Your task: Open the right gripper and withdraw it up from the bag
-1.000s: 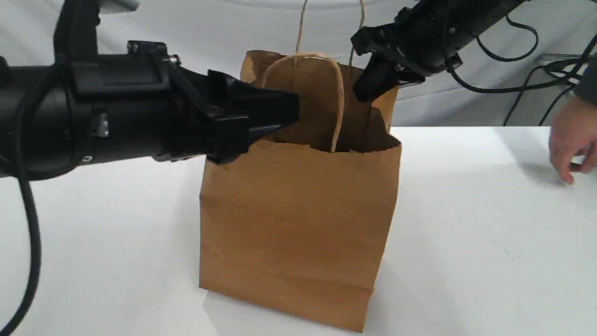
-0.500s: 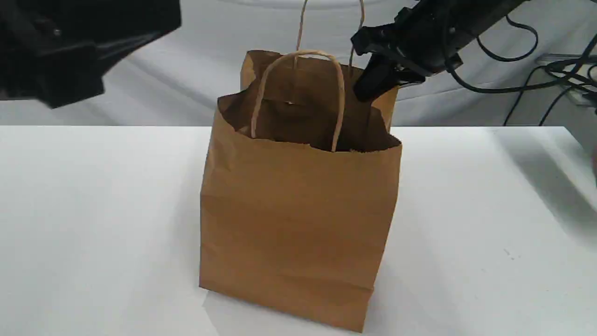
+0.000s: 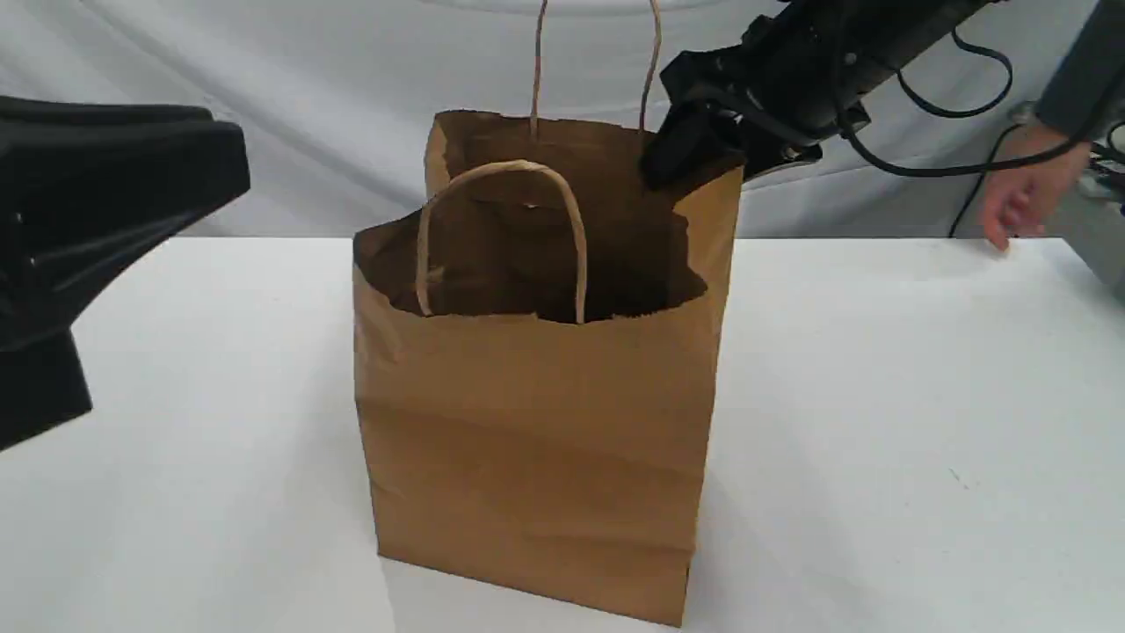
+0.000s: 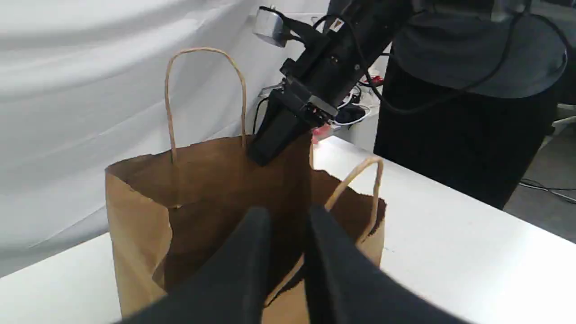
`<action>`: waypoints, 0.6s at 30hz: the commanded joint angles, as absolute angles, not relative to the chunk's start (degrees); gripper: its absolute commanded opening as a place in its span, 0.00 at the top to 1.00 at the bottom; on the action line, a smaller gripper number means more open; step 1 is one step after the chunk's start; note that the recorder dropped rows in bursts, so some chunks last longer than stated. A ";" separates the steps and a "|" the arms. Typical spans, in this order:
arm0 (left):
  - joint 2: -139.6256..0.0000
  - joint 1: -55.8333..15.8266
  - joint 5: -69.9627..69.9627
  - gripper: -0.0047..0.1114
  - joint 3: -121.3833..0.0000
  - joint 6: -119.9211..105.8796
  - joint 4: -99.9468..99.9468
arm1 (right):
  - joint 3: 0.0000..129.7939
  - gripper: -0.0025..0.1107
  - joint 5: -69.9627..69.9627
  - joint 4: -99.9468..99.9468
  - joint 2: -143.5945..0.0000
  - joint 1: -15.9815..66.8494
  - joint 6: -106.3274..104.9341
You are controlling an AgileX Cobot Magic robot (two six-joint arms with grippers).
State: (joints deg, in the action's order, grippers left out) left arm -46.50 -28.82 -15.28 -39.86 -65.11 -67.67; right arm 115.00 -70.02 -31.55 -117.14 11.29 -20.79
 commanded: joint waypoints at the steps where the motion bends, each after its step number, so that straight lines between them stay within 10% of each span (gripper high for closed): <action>1: -45.97 -28.60 -15.04 0.83 -39.36 -64.27 -67.43 | 115.12 0.50 -69.96 -31.34 -114.14 11.44 -21.23; 11: -45.97 -28.60 -15.04 0.83 -39.36 -64.27 -67.43 | 115.12 0.58 -69.96 -22.82 -103.82 11.44 -20.96; 18: -45.97 -28.60 -14.91 0.83 -39.36 -64.44 -67.43 | 112.32 0.98 -69.96 -23.41 -95.06 11.44 -20.34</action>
